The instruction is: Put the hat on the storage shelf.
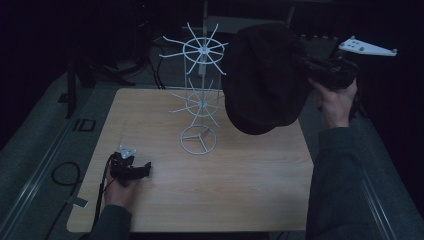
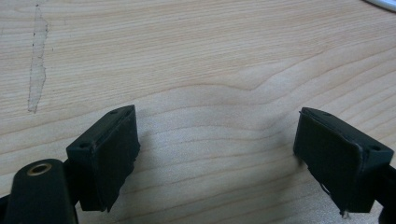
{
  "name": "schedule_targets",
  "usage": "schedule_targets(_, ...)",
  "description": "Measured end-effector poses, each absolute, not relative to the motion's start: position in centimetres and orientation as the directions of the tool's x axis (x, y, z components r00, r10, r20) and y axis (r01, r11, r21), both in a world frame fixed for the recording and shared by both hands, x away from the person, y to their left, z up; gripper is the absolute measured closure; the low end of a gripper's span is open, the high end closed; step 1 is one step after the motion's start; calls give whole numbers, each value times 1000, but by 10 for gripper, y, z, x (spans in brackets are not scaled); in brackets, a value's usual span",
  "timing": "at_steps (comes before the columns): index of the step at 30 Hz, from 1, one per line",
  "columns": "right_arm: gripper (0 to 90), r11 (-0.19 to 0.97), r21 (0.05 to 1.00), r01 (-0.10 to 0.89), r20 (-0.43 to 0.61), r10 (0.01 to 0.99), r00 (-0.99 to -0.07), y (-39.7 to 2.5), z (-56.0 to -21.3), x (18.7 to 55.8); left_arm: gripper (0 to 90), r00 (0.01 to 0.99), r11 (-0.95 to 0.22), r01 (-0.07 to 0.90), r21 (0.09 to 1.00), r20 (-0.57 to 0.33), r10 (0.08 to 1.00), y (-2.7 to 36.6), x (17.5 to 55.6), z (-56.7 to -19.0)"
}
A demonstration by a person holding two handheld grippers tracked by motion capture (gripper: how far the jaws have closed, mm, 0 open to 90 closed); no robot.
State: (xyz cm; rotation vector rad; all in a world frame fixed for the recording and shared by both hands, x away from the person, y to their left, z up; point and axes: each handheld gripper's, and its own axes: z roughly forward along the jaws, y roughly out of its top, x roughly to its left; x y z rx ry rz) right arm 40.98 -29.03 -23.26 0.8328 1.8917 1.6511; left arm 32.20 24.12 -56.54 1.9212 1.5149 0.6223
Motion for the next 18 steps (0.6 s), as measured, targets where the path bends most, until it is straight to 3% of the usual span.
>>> schedule_targets(18, 769, 129, 967, 220, 76, 677, -732, -269, -264, 426, 146, 237, -163, 686, 709, -6, 972, 241, 322, -565)
